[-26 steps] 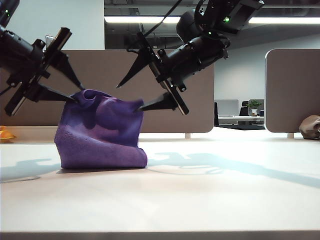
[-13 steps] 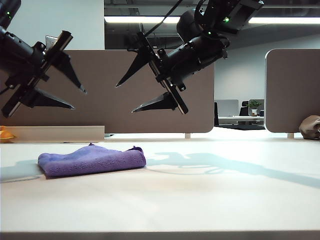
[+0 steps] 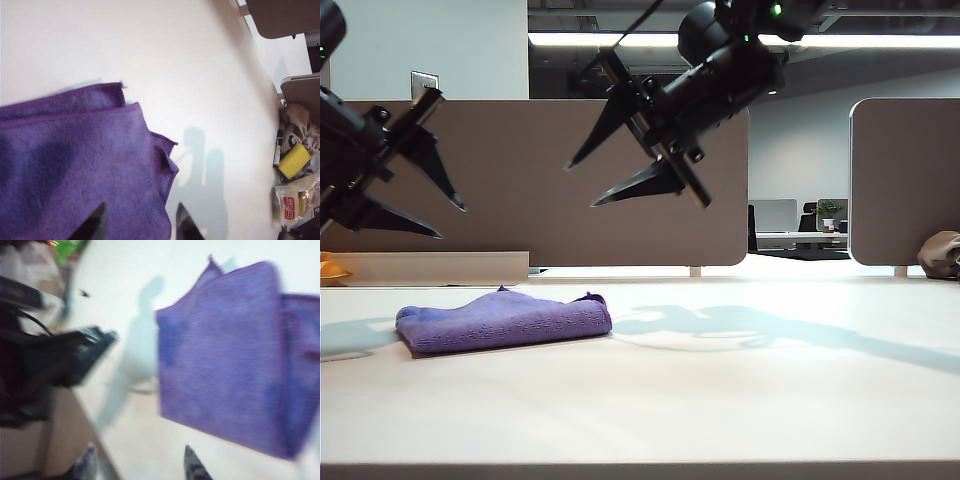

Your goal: Fold the bottom of the cloth upward, then fold it vertically to form a square shape.

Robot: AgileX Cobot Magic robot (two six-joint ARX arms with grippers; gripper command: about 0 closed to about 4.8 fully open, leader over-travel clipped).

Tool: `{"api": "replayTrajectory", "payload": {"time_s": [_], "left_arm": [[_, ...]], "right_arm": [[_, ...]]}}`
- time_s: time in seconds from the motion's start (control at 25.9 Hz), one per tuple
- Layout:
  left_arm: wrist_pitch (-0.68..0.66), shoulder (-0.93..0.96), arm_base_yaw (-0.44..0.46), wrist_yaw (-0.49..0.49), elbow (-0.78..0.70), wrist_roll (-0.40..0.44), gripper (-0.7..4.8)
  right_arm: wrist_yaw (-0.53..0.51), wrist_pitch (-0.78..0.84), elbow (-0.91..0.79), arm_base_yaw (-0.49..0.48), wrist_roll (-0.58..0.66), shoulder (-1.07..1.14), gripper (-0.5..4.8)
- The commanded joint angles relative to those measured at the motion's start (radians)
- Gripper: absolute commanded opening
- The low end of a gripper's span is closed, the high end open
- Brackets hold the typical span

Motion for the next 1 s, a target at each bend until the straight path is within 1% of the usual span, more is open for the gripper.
{"api": "replayTrajectory", "payload": {"time_s": [0.04,0.08,0.12,0.15,0.27,0.35,0.46,0.5,0.62,1.0], "left_arm": [[-0.079,-0.005,0.040,0.032,0.051,0.112,1.55],[-0.129,-0.005,0.056,0.032,0.073,0.161,1.44],[-0.208,0.001,0.069,0.031,0.114,0.245,1.43],[-0.258,0.002,0.069,0.017,0.137,0.294,1.43],[-0.367,0.021,0.068,-0.043,0.196,0.425,1.43],[-0.433,0.047,0.068,-0.073,0.234,0.475,1.44],[-0.522,0.129,0.075,-0.072,0.307,0.510,1.46],[-0.539,0.167,0.085,-0.055,0.333,0.516,1.48],[-0.543,0.203,0.088,-0.042,0.354,0.514,1.48],[-0.565,0.274,0.093,-0.040,0.357,0.515,1.48]], "right_arm": [[0.146,-0.244,0.095,0.000,-0.241,-0.008,2.32],[0.204,-0.300,0.126,0.000,-0.292,-0.008,2.32],[0.288,-0.365,0.169,0.000,-0.340,-0.008,2.32],[0.336,-0.389,0.192,0.000,-0.356,-0.008,2.32],[0.432,-0.459,0.248,0.000,-0.393,-0.008,2.32],[0.471,-0.491,0.272,0.005,-0.399,-0.008,2.32],[0.480,-0.536,0.288,0.007,-0.399,-0.008,2.32],[0.480,-0.558,0.288,0.008,-0.400,-0.008,2.32],[0.481,-0.588,0.286,0.008,-0.426,-0.008,2.32],[0.480,-0.592,0.286,0.012,-0.426,-0.008,2.32]]}}
